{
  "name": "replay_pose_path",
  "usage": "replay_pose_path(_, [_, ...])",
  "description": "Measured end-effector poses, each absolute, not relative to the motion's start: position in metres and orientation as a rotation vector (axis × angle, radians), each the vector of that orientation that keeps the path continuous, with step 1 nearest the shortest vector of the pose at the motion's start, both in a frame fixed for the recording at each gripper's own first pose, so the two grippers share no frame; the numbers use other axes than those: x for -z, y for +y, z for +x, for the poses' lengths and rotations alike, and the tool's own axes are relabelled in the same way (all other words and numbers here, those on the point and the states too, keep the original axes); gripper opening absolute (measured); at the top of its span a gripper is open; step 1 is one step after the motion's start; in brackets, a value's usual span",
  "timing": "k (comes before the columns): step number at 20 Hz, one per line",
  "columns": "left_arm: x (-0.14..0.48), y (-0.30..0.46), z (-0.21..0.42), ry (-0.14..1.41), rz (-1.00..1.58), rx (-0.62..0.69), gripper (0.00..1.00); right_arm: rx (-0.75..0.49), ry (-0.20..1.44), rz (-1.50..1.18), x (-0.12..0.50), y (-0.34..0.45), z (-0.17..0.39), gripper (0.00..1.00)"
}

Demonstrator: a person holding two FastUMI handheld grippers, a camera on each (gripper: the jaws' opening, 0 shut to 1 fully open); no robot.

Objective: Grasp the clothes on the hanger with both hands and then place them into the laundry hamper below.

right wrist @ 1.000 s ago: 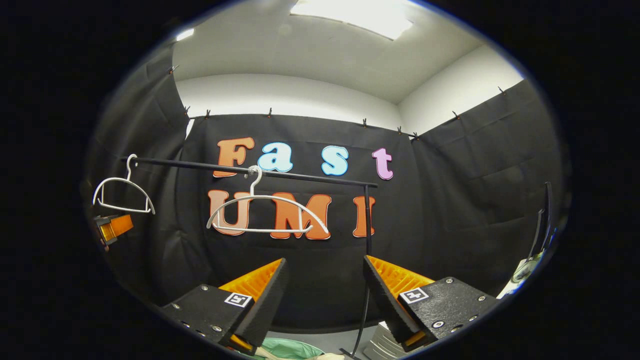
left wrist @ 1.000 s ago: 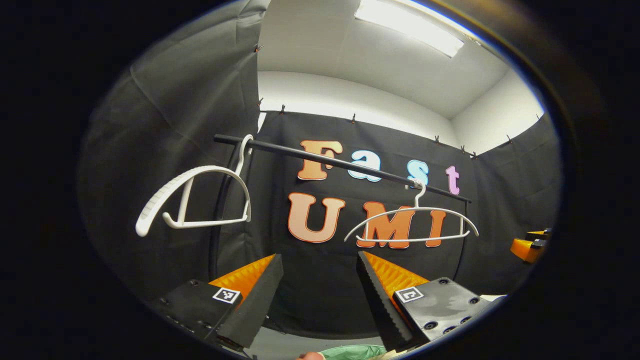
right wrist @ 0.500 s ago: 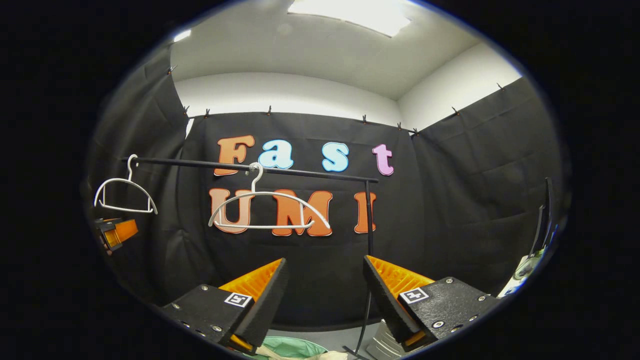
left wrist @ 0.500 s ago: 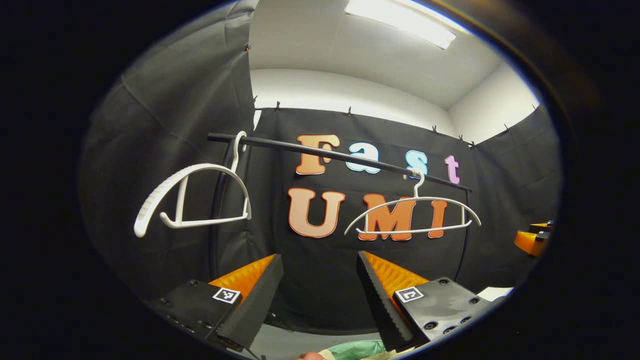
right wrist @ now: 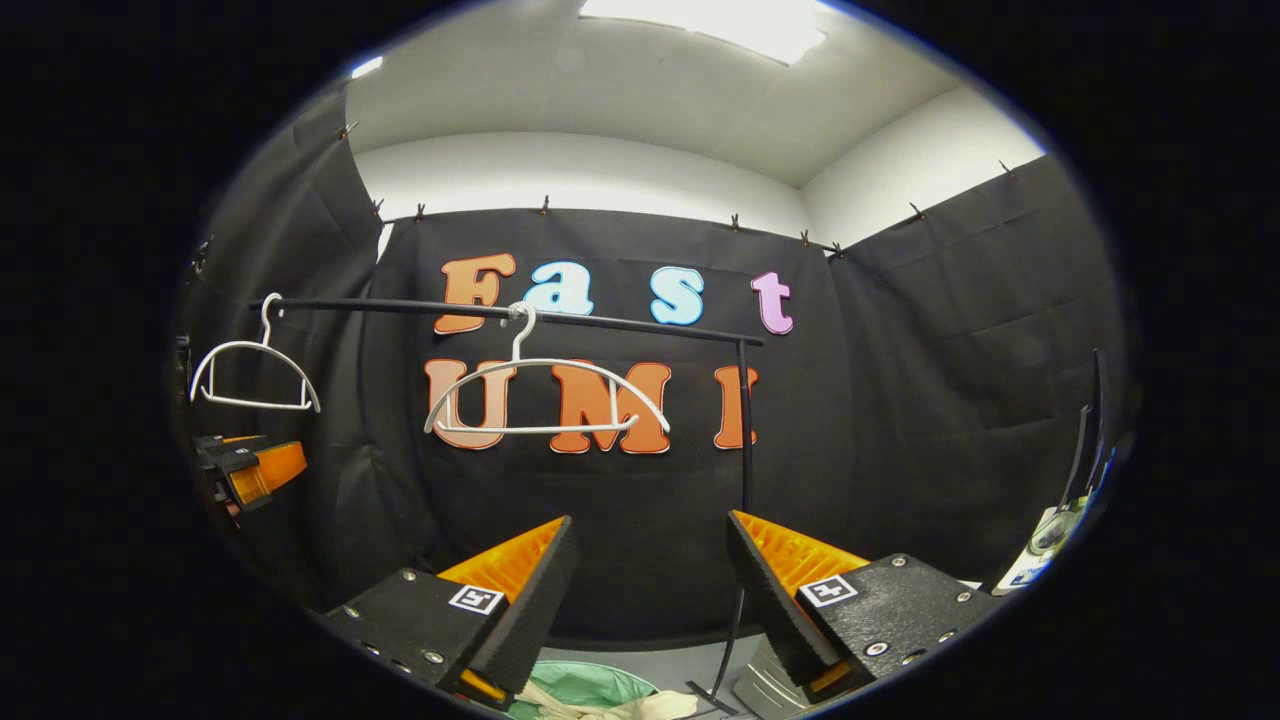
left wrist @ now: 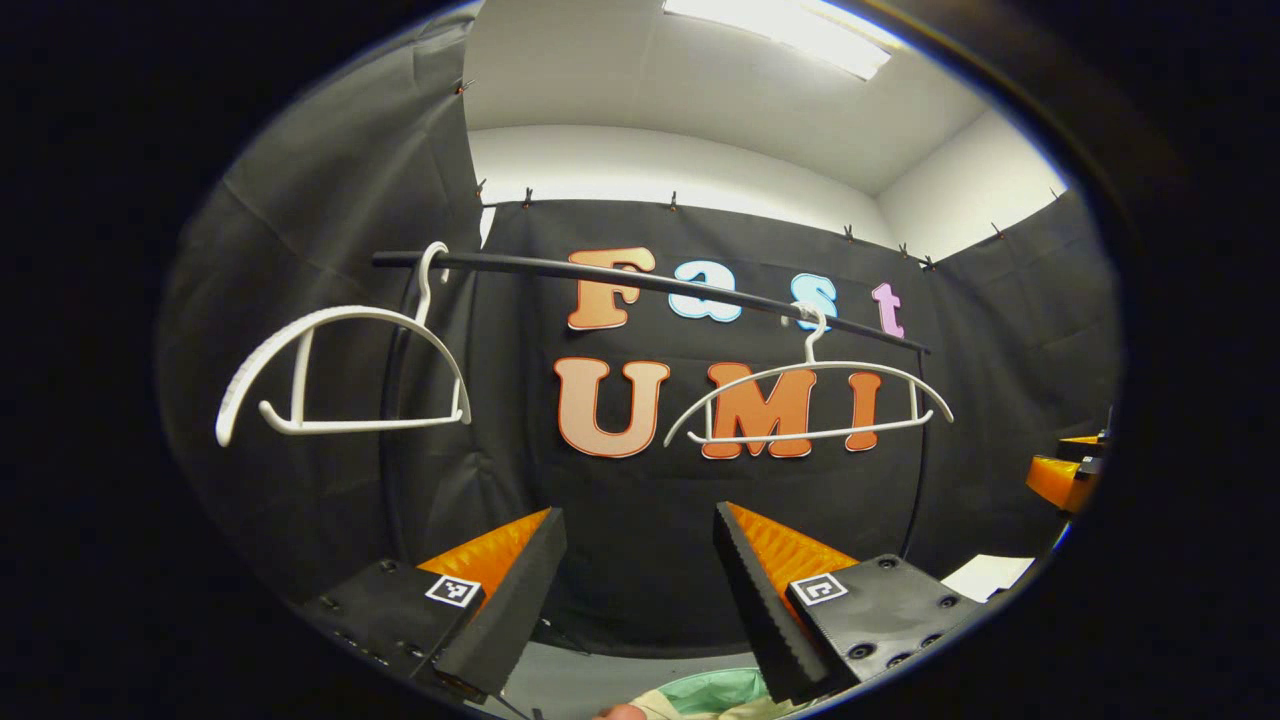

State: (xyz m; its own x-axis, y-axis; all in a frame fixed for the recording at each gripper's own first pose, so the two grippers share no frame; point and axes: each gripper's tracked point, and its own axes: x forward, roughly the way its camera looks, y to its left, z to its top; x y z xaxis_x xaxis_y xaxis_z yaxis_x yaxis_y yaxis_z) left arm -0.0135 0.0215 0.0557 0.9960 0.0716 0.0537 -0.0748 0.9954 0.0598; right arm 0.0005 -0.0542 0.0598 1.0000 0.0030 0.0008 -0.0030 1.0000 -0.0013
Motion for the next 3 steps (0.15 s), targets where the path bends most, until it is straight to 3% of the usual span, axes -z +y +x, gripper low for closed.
replay_pose_path(3, [-0.0540,0.0221,-0.0124,-0.047,0.059,-0.072,0.96,0.001,0.002,-0.004,-0.0597,-0.0557,0.0001,0.92])
